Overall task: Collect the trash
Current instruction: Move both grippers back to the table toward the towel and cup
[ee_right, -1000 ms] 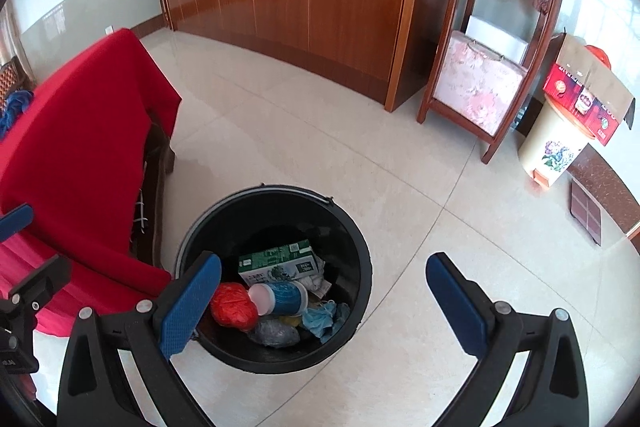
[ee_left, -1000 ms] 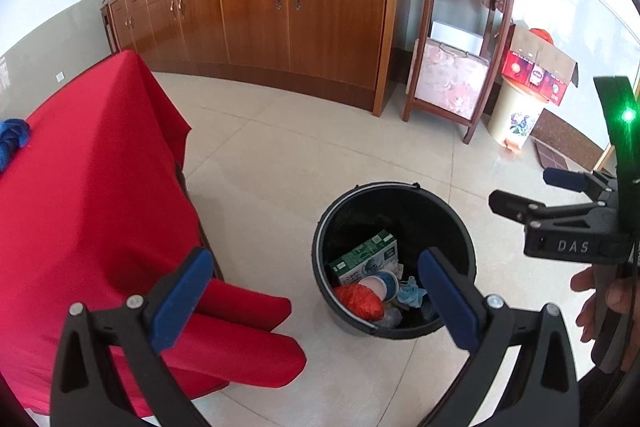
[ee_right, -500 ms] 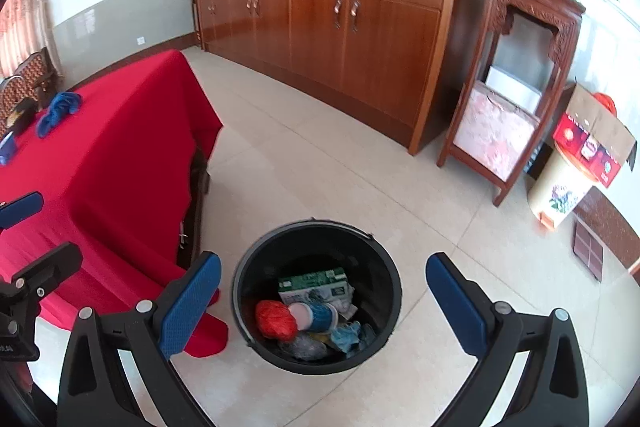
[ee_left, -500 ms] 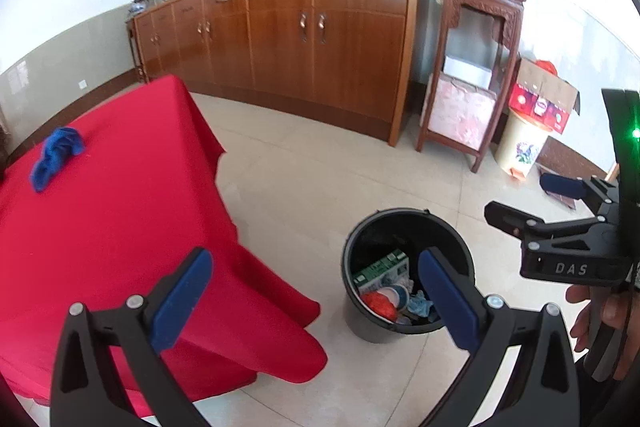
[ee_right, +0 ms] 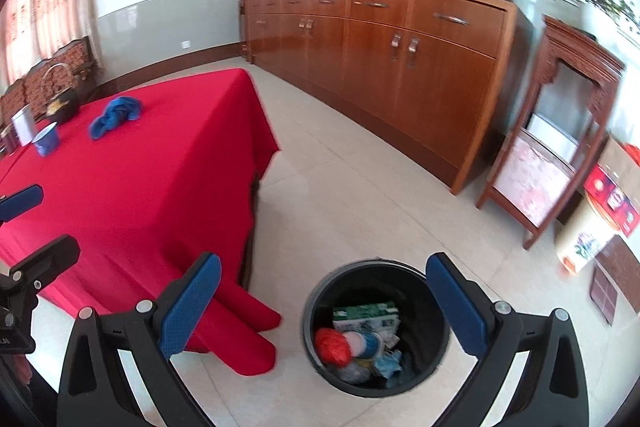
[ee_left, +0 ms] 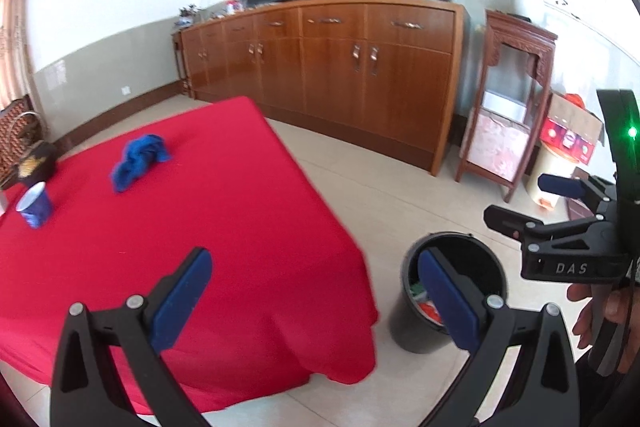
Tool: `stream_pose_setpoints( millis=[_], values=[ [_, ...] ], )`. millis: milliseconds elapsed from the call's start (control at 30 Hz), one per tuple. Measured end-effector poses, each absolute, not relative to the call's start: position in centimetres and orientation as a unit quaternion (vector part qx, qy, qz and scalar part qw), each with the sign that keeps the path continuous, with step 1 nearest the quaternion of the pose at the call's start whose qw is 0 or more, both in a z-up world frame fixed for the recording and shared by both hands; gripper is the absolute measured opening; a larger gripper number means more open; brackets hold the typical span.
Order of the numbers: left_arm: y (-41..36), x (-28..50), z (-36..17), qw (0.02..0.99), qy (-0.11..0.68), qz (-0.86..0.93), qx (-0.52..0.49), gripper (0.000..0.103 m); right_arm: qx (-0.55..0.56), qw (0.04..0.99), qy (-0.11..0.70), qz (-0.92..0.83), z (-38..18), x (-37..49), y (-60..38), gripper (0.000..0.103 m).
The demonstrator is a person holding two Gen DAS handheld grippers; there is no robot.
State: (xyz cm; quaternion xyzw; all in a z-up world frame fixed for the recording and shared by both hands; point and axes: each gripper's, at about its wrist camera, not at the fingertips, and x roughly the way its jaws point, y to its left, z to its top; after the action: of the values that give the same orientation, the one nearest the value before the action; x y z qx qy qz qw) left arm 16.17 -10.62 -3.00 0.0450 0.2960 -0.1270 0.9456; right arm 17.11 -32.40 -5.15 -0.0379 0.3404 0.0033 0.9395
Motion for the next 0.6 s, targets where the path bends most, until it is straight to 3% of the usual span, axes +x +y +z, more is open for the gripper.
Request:
stream_pose_setpoints(
  millis=[600],
  values=[
    [1.7, 16.3, -3.0, 0.958, 0.285, 0.003, 0.013, 0.101, -0.076, 0.935, 0.329, 0.109, -4.5, 21.4, -18.3, 0.103]
  ],
)
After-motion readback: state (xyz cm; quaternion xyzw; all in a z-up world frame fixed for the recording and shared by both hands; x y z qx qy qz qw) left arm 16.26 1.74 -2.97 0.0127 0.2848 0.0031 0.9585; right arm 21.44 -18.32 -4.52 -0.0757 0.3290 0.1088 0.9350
